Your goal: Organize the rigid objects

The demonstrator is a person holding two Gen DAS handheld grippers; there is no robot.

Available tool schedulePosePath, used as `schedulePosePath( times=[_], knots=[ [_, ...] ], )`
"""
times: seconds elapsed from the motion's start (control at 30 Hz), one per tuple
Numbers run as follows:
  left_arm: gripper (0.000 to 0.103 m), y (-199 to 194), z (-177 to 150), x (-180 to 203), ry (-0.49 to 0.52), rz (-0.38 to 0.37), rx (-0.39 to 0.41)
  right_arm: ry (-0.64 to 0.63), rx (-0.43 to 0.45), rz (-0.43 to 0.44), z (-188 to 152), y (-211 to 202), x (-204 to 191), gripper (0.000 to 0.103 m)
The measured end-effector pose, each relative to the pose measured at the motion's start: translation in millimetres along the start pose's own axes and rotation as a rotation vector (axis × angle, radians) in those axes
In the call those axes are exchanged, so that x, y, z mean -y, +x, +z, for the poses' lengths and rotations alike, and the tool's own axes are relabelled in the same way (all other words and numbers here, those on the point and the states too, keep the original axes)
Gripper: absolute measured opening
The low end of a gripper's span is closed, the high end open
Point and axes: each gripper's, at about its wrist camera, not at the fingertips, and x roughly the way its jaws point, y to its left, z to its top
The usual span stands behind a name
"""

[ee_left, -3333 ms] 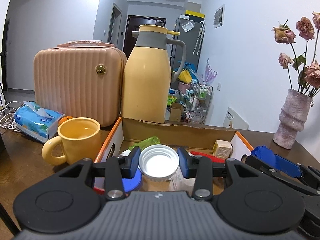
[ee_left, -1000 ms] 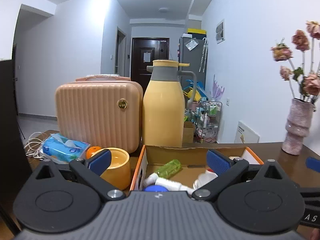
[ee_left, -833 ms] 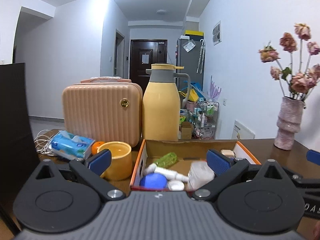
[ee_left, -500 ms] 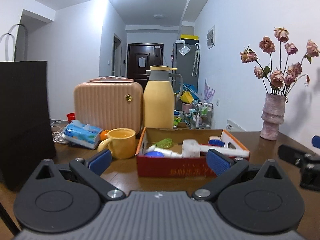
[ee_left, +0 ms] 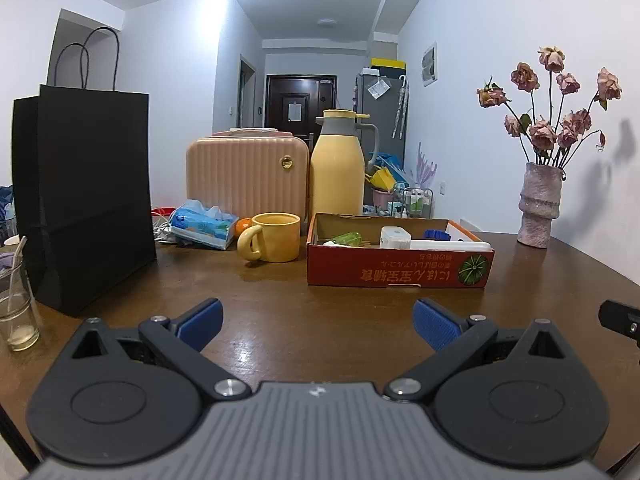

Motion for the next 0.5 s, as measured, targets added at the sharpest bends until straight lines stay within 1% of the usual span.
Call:
schedulePosePath(
  times=[0.23,0.5],
  knots=[
    [0.103,-17.0,-6.1,-2.9,0.001,0.003,0.010,0.002,0.012,-0.002,-1.7,-12.3,-1.6,0.103],
    [0.103,-22.3,-7.9,-5.5,-0.004,0.002,0.007,-0.003,0.017,0.010,0.2,-15.0,-4.8,0.103]
  ],
)
